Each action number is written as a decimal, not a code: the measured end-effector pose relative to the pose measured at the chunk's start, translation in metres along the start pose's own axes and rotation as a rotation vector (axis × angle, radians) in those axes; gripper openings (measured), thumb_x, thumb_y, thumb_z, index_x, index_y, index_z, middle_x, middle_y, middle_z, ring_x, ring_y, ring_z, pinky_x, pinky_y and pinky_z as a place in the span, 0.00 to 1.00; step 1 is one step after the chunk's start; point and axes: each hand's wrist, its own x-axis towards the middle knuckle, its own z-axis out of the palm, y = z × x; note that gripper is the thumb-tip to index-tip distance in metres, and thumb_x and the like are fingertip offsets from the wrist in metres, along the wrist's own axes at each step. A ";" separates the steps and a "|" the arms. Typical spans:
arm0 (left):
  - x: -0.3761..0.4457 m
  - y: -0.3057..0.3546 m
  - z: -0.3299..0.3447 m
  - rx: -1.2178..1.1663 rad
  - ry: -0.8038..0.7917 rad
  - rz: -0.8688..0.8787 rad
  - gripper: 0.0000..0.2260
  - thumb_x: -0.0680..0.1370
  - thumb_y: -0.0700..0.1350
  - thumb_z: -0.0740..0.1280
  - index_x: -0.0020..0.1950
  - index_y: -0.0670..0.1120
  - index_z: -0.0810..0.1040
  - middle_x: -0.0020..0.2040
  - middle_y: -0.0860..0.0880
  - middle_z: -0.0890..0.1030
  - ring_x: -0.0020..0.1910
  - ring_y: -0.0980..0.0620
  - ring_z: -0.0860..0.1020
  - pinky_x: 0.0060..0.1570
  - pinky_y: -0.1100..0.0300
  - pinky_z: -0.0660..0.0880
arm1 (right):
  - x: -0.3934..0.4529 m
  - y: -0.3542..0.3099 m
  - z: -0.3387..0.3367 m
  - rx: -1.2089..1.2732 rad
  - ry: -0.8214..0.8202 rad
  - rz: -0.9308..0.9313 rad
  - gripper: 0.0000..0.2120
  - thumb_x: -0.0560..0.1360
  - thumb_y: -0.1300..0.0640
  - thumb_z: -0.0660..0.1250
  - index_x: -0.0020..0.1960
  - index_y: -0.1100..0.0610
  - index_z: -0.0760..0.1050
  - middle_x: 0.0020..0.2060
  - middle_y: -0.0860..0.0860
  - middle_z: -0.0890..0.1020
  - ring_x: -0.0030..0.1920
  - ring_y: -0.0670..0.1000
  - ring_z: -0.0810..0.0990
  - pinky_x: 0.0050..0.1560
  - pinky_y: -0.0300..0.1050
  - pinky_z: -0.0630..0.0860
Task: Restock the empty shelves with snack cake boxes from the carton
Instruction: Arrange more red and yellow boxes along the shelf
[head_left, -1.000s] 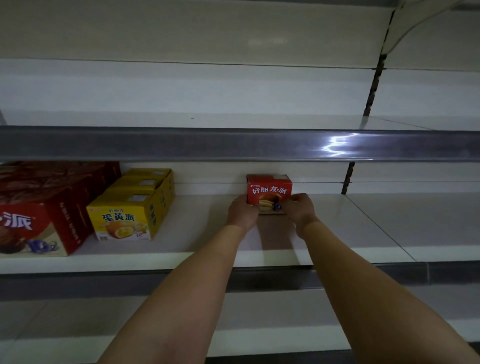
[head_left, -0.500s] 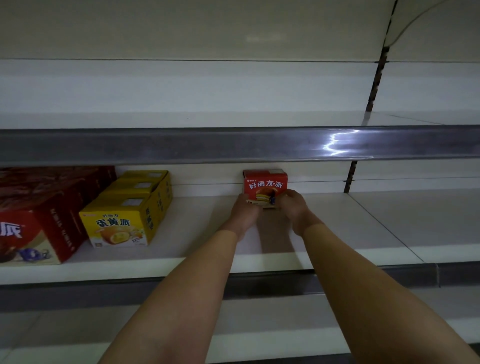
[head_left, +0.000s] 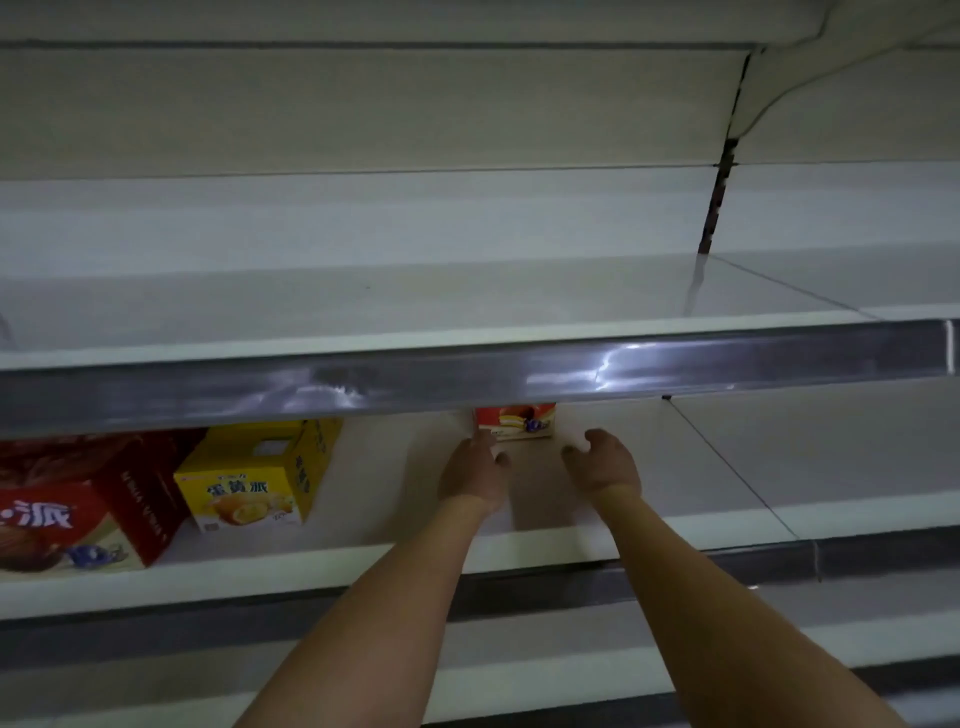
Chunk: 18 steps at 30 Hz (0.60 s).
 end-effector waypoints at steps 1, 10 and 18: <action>0.000 0.003 -0.001 0.035 -0.011 0.017 0.12 0.80 0.46 0.59 0.61 0.44 0.73 0.60 0.42 0.77 0.57 0.42 0.76 0.51 0.55 0.72 | -0.001 0.001 -0.003 -0.034 0.010 0.010 0.26 0.79 0.53 0.60 0.74 0.59 0.61 0.71 0.57 0.67 0.70 0.57 0.67 0.67 0.47 0.65; -0.004 0.036 0.012 0.097 -0.197 0.216 0.10 0.81 0.46 0.56 0.57 0.45 0.74 0.57 0.44 0.78 0.52 0.46 0.76 0.45 0.58 0.69 | -0.033 0.010 -0.025 0.008 0.222 0.121 0.22 0.79 0.54 0.62 0.72 0.55 0.65 0.65 0.55 0.75 0.62 0.56 0.75 0.61 0.46 0.71; -0.069 0.071 0.024 0.049 -0.422 0.600 0.13 0.81 0.48 0.58 0.65 0.48 0.72 0.63 0.48 0.76 0.59 0.48 0.74 0.52 0.57 0.70 | -0.131 0.027 -0.031 -0.058 0.556 0.345 0.22 0.77 0.53 0.60 0.70 0.54 0.68 0.64 0.54 0.76 0.61 0.55 0.76 0.59 0.49 0.74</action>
